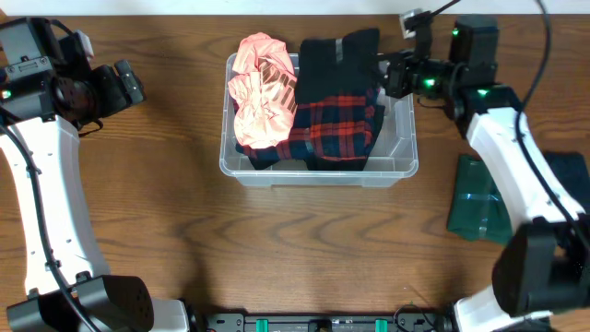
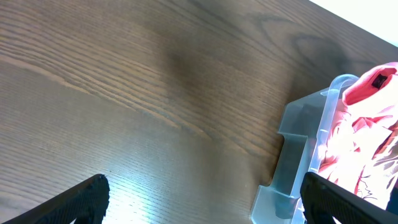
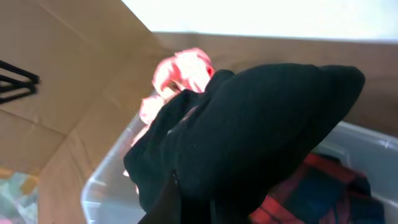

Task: Pack container
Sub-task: 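Carry the black garment into the bin's back right and release it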

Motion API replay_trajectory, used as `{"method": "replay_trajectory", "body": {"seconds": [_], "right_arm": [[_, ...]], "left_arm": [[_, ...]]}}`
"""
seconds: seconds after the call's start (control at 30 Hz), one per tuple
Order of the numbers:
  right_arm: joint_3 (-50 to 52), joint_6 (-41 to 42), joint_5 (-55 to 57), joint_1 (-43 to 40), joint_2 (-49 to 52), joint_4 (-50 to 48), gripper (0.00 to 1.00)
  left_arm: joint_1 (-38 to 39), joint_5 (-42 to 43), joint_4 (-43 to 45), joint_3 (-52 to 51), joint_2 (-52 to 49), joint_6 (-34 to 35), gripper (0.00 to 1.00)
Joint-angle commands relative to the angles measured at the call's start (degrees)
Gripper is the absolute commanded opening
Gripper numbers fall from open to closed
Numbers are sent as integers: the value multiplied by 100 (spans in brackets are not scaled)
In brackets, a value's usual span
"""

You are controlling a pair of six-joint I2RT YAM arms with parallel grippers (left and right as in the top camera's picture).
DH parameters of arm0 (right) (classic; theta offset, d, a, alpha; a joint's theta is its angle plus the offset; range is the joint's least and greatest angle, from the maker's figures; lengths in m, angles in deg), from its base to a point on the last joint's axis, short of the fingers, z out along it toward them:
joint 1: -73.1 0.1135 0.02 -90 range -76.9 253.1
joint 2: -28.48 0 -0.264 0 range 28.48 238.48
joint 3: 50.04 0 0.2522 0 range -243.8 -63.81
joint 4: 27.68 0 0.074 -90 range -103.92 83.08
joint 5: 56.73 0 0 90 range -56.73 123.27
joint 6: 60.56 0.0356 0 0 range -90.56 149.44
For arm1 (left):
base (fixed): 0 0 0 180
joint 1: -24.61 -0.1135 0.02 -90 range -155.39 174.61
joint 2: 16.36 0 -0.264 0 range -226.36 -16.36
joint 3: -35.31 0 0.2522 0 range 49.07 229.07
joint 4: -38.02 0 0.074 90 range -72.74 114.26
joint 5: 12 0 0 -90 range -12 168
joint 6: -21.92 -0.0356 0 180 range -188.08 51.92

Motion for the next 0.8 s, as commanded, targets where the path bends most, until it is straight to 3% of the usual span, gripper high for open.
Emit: {"method": "replay_trajectory", "body": {"seconds": [0.0,0.2,0.23,0.3,0.37,0.5,0.63,0.77], "right_arm": [[-48,-203,-101,138,332,-197,1],[-48,-201,11,260,859,-697,1],[-48,-203,98,264,905,-688,6],[-48,-203,321,260,929,-546,27],[-48,-203,374,234,898,-501,41],[-63,-225,376,87,645,-586,53],[-83,-330,382,-166,229,-579,57],[-83,-505,732,-264,-142,-378,49]], "left_arm": [[-24,-9,-4,-31,-13,-101,98],[-24,-9,-4,-28,-13,-101,98],[-24,-9,-4,-28,-13,-101,98],[-24,-9,-4,-31,-13,-101,98],[-24,-9,-4,-31,-13,-101,98],[-24,-9,-4,-31,-13,-101,98],[-24,-9,-4,-28,-13,-101,98],[-24,-9,-4,-31,-13,-101,98]]}}
